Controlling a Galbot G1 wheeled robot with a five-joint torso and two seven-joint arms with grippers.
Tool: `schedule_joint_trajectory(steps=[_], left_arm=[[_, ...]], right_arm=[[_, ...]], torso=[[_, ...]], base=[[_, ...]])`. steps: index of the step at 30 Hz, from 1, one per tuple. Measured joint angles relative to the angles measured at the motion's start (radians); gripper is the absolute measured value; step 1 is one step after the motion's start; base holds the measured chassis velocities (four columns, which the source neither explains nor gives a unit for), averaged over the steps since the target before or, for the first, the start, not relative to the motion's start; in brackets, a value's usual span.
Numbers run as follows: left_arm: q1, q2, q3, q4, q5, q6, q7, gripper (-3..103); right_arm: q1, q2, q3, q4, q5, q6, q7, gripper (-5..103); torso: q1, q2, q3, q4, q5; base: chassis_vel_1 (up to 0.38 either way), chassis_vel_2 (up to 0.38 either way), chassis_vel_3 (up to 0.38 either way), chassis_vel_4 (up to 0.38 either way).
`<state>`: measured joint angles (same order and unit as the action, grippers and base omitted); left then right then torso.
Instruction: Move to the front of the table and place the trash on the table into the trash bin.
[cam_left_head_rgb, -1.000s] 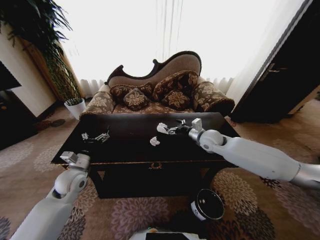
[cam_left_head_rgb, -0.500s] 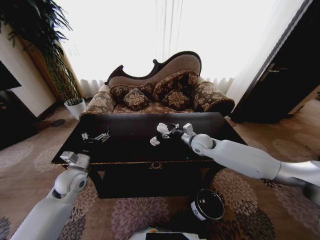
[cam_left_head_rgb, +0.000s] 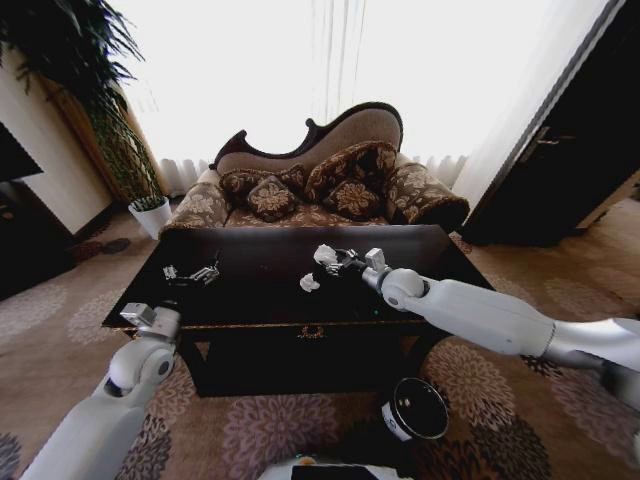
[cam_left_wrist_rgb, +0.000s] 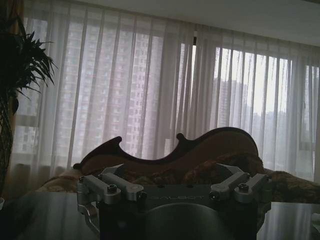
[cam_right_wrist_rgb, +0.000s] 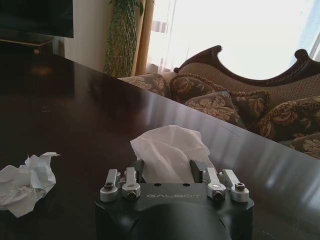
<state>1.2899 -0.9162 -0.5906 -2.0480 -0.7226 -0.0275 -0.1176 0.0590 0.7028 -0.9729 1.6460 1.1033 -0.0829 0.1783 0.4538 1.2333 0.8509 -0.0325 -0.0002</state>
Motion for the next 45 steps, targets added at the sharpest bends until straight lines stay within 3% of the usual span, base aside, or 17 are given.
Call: schedule_joint_trajectory(steps=[4, 6, 13, 28, 33, 37, 38, 42, 45], left_arm=[[0.000, 0.000, 0.000, 0.000, 0.000, 0.000, 0.000, 100], [0.000, 0.000, 0.000, 0.000, 0.000, 0.000, 0.000, 100], [0.000, 0.000, 0.000, 0.000, 0.000, 0.000, 0.000, 100], [0.000, 0.000, 0.000, 0.000, 0.000, 0.000, 0.000, 100], [0.000, 0.000, 0.000, 0.000, 0.000, 0.000, 0.000, 100], [0.000, 0.000, 0.000, 0.000, 0.000, 0.000, 0.000, 100], [0.000, 0.000, 0.000, 0.000, 0.000, 0.000, 0.000, 100], [0.000, 0.000, 0.000, 0.000, 0.000, 0.000, 0.000, 100], [0.000, 0.000, 0.000, 0.000, 0.000, 0.000, 0.001, 100]], right_arm=[[0.009, -0.003, 0.000, 0.000, 0.005, 0.001, 0.000, 37], [0.012, -0.005, 0.000, 0.002, 0.008, 0.001, 0.001, 37], [0.015, -0.016, 0.006, 0.010, 0.018, 0.001, 0.009, 4], [0.009, -0.082, 0.120, 0.082, 0.087, -0.013, 0.044, 0], [-0.074, -0.162, 0.231, 0.122, 0.110, -0.015, 0.045, 0], [-0.255, -0.268, 0.464, 0.179, 0.130, -0.014, 0.032, 0], [-0.255, -0.268, 0.464, 0.179, 0.130, -0.014, 0.032, 0], [-0.515, -0.363, 0.733, 0.248, 0.148, -0.002, 0.030, 0], [-0.566, -0.387, 0.795, 0.273, 0.160, 0.010, 0.059, 0]], torso=[[0.000, 0.000, 0.000, 0.0000, -0.0001], [0.000, 0.000, 0.000, 0.0000, 0.0000], [0.000, 0.000, 0.000, 0.0000, 0.0000], [0.000, 0.000, 0.000, 0.0002, -0.0002], [0.000, 0.000, 0.000, 0.0000, 0.0000], [0.000, 0.000, 0.000, 0.0000, 0.0003], [0.000, 0.000, 0.000, 0.0000, 0.0003], [0.000, 0.000, 0.000, -0.0008, 0.0009], [0.000, 0.000, 0.000, -0.0005, 0.0001]], base=[[0.000, 0.000, 0.000, 0.000], [0.000, 0.000, 0.000, 0.000], [0.000, 0.000, 0.000, 0.000], [0.000, 0.000, 0.000, 0.000], [0.000, 0.000, 0.000, 0.000], [0.000, 0.000, 0.000, 0.000], [0.000, 0.000, 0.000, 0.000], [0.000, 0.000, 0.000, 0.000], [0.000, 0.000, 0.000, 0.000]])
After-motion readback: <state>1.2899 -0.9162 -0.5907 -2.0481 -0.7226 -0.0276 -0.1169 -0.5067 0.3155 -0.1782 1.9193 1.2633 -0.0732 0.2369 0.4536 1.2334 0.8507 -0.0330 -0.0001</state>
